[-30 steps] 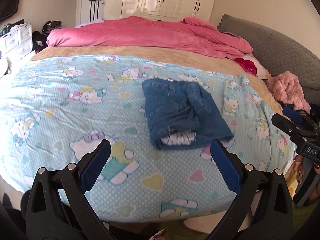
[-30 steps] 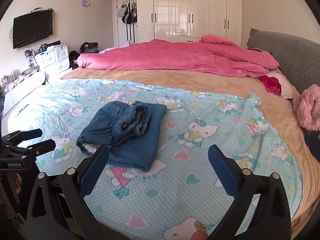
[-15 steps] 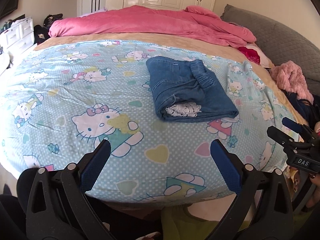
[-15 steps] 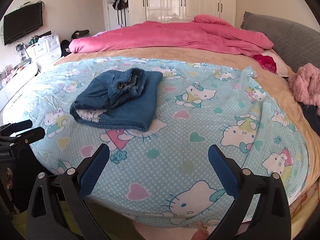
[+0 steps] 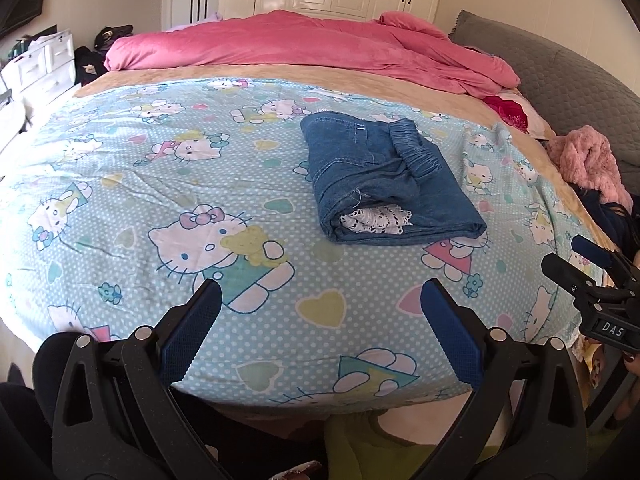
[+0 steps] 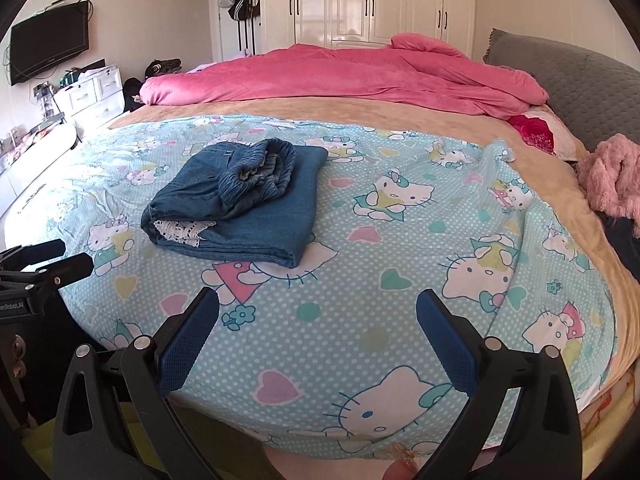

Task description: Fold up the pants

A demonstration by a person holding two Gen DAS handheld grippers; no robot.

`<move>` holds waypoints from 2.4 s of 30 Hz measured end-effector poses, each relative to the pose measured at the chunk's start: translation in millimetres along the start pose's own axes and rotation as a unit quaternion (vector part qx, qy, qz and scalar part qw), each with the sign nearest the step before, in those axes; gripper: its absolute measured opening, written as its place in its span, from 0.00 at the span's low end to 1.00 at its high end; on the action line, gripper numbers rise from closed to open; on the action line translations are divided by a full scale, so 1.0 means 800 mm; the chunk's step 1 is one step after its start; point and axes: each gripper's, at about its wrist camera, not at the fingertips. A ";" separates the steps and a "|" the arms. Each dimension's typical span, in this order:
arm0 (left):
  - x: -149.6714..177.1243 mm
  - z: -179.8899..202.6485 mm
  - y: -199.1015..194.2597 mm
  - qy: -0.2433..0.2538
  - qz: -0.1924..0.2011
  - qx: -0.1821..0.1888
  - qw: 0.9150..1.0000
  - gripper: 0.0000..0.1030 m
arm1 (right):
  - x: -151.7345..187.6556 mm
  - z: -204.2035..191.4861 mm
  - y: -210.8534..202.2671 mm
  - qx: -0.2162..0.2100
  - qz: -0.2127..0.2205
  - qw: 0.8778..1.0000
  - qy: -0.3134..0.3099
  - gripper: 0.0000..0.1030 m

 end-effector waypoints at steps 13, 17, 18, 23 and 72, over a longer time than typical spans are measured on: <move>-0.001 0.006 -0.001 0.010 -0.003 -0.009 1.000 0.91 | -0.001 -0.001 -0.003 0.003 0.002 1.000 -0.003 0.96; -0.001 0.006 -0.001 0.009 -0.002 -0.009 1.000 0.91 | -0.001 -0.001 -0.003 0.003 0.002 1.000 -0.004 0.96; -0.001 0.006 -0.001 0.009 -0.002 -0.009 1.000 0.91 | -0.001 -0.001 -0.003 0.002 0.002 1.000 -0.004 0.96; -0.001 0.005 -0.001 0.008 -0.005 -0.012 1.000 0.91 | -0.001 0.000 -0.002 0.003 0.001 1.000 -0.002 0.96; 0.002 0.006 -0.002 0.009 -0.006 -0.021 1.000 0.91 | 0.003 0.007 -0.003 0.006 0.000 1.000 0.006 0.96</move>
Point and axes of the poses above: each gripper's, at about its wrist camera, not at the fingertips, and y roughly the way its jaws point, z to its right, x to its underside, and after that the axes turned 7 degrees about x, right-handed
